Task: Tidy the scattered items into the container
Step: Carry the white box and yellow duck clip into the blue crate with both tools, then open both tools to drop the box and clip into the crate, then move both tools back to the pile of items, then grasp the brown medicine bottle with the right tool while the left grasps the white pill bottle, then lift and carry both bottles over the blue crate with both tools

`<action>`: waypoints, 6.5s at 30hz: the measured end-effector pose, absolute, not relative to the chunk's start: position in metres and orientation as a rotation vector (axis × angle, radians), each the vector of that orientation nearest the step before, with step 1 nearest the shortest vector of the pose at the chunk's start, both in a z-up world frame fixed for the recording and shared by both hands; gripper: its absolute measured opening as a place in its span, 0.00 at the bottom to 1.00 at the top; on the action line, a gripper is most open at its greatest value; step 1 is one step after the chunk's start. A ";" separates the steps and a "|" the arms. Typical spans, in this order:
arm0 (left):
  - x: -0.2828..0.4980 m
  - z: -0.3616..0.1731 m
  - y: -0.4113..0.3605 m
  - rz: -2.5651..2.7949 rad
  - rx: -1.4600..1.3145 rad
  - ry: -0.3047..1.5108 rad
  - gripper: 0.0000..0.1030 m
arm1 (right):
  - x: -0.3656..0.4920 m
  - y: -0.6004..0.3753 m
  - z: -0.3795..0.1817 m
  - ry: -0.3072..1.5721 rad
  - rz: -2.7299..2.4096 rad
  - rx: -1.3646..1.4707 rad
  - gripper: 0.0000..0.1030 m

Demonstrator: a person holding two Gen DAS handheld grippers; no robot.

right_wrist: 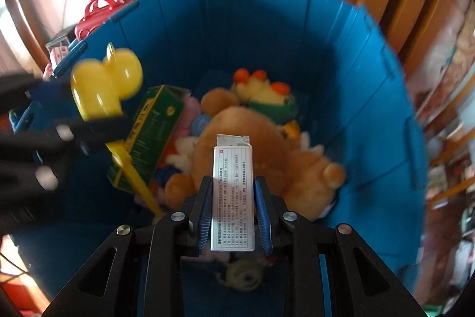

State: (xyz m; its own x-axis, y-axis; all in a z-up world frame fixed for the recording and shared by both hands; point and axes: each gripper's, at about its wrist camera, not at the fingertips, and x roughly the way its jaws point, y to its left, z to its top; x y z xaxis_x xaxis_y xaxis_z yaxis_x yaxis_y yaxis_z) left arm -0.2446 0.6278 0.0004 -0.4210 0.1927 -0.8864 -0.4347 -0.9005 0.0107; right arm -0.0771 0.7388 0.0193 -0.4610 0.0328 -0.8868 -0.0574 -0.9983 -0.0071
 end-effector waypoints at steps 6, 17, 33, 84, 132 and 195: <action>-0.240 -0.017 0.635 2.325 -1.450 0.397 0.53 | -0.085 0.737 0.016 0.021 2.580 -1.653 0.28; -0.232 -0.019 0.619 2.304 -1.489 0.391 0.57 | -0.075 0.739 0.020 0.014 2.552 -1.656 0.67; -0.143 0.034 0.573 2.570 -1.123 0.302 0.70 | 0.018 0.718 0.064 0.036 2.781 -1.336 1.00; -0.046 -0.059 0.013 3.128 -1.227 -0.353 0.71 | -0.058 0.280 0.028 0.014 3.075 -1.282 1.00; -0.352 -0.163 0.017 2.769 -1.449 0.014 0.63 | -0.348 0.209 -0.110 0.164 2.879 -1.765 0.69; -0.107 -0.036 0.175 2.962 -1.049 -0.047 0.43 | -0.067 0.312 0.041 -0.027 3.132 -1.213 0.50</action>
